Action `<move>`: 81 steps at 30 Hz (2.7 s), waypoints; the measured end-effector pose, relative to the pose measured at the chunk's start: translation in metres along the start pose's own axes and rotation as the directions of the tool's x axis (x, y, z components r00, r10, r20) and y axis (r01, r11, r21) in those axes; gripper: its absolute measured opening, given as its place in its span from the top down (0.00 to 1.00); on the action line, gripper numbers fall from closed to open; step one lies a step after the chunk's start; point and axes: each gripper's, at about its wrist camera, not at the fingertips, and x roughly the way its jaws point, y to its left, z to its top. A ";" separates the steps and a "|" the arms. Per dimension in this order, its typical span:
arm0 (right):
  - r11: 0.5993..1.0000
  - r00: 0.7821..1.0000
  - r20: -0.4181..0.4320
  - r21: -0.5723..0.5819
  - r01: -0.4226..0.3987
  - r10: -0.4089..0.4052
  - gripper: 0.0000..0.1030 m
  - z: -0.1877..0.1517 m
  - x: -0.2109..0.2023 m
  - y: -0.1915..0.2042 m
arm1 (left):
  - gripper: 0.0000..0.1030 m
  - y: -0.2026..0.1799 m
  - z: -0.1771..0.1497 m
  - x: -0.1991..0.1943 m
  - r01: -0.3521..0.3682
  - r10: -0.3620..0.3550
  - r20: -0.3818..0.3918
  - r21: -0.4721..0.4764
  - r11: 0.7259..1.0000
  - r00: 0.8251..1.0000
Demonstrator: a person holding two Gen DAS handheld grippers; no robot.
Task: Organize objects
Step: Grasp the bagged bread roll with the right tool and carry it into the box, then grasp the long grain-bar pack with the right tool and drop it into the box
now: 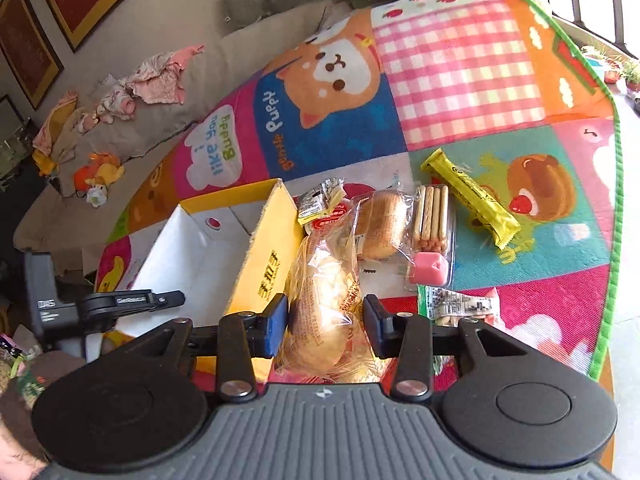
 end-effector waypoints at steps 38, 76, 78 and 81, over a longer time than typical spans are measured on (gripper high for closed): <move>0.978 0.978 -0.027 0.018 0.206 -0.205 0.33 -0.055 0.004 -0.029 | 0.86 0.002 0.000 0.006 0.010 -0.010 -0.025 0.001 1.000 1.000; 0.971 0.981 0.191 -0.240 0.003 0.044 0.73 -0.007 -0.088 0.095 | 0.86 0.003 -0.001 0.006 0.006 -0.006 -0.026 -0.009 1.000 1.000; 0.970 0.976 0.209 -0.242 -0.013 0.065 0.73 0.001 -0.088 0.104 | 0.86 0.003 -0.001 0.006 0.009 -0.009 -0.025 -0.010 1.000 1.000; 0.968 0.972 0.216 -0.249 -0.033 0.089 0.73 0.011 -0.080 0.116 | 0.86 0.003 -0.001 0.006 0.009 -0.009 -0.027 -0.013 1.000 1.000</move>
